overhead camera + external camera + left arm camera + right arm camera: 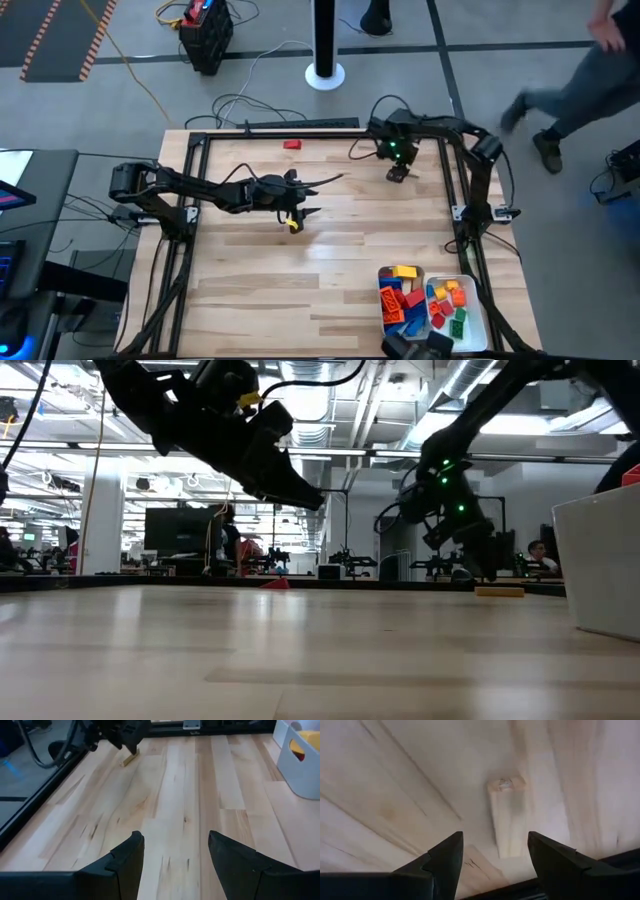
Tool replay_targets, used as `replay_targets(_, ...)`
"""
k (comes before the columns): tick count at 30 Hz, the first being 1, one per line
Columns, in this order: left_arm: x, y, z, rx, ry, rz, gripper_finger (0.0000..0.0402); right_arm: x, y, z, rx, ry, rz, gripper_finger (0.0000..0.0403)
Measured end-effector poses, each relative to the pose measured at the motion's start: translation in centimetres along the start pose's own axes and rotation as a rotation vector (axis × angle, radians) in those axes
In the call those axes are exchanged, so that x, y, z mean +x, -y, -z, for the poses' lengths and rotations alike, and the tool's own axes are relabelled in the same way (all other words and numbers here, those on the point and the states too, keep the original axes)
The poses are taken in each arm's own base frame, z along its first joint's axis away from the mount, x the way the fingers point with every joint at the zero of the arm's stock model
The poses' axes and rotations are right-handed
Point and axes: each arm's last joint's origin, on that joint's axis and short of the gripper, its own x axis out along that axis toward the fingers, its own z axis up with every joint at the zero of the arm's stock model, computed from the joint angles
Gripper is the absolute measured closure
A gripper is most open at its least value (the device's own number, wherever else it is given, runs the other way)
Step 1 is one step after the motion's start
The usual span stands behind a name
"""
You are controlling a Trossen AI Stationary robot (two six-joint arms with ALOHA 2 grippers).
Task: Sort blocks by size
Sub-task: Put the large light brown wooden block into the gray bin
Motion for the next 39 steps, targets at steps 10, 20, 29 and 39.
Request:
replay_targets(10,0.0,0.0,0.4,0.019,-0.043,0.004,0.0189,0.5,-0.7,-2.4,-0.105,-0.159,0.083,0.0148)
replay_targets(20,0.0,0.0,0.6,0.040,-0.065,0.007,0.0189,-1.3,-1.1,-1.5,0.003,-0.060,0.042,0.0148)
replay_targets(29,-0.5,0.1,1.1,0.045,-0.140,0.017,0.0189,-0.8,-0.4,2.3,0.184,0.163,-0.020,0.0148)
replay_targets(39,-1.0,-0.1,0.1,0.057,-0.082,0.013,0.0189,0.5,0.0,3.4,0.397,0.112,-0.055,0.0148)
